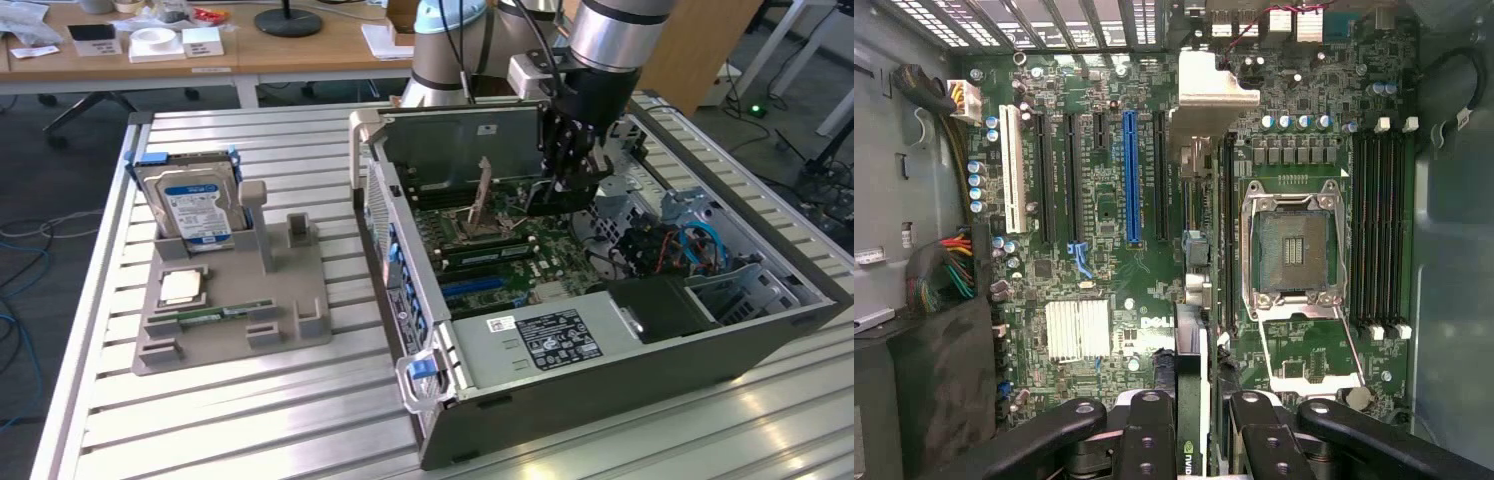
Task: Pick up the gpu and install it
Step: 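Insert the gpu into the slot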
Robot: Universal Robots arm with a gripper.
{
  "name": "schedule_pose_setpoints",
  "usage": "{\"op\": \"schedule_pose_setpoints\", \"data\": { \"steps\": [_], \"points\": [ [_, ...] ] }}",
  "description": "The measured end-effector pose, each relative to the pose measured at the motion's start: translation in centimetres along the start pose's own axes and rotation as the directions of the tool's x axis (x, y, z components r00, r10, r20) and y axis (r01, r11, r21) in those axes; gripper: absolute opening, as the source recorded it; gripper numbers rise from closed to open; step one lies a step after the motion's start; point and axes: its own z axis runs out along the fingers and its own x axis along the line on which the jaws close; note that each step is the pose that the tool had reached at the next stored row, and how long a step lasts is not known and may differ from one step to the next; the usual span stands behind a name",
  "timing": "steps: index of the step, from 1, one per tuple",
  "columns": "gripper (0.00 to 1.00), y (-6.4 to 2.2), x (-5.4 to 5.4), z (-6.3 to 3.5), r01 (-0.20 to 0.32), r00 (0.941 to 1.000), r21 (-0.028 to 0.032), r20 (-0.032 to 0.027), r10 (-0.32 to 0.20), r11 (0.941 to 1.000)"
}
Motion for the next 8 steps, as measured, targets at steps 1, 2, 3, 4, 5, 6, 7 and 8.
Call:
{"op": "schedule_pose_setpoints", "data": {
  "steps": [1,2,3,4,5,6,7,8],
  "points": [
    [0.26,0.0,0.0,0.0,0.0,1.0,0.0,-0.0001,0.0,1.0],
    [0.26,0.0,0.0,0.0,0.0,1.0,0.0,-0.0001,0.0,1.0],
    [0.26,0.0,0.0,0.0,0.0,1.0,0.0,0.0,0.0,1.0],
    [0.26,0.0,0.0,0.0,0.0,1.0,0.0,-0.0001,0.0,1.0],
    [0.26,0.0,0.0,0.0,0.0,1.0,0.0,0.0,0.0,1.0],
    [0.26,0.0,0.0,0.0,0.0,1.0,0.0,0.0,0.0,1.0],
    [0.26,0.0,0.0,0.0,0.0,1.0,0.0,0.0,0.0,1.0],
    [0.26,0.0,0.0,0.0,0.0,1.0,0.0,-0.0001,0.0,1.0]
  ]
}}
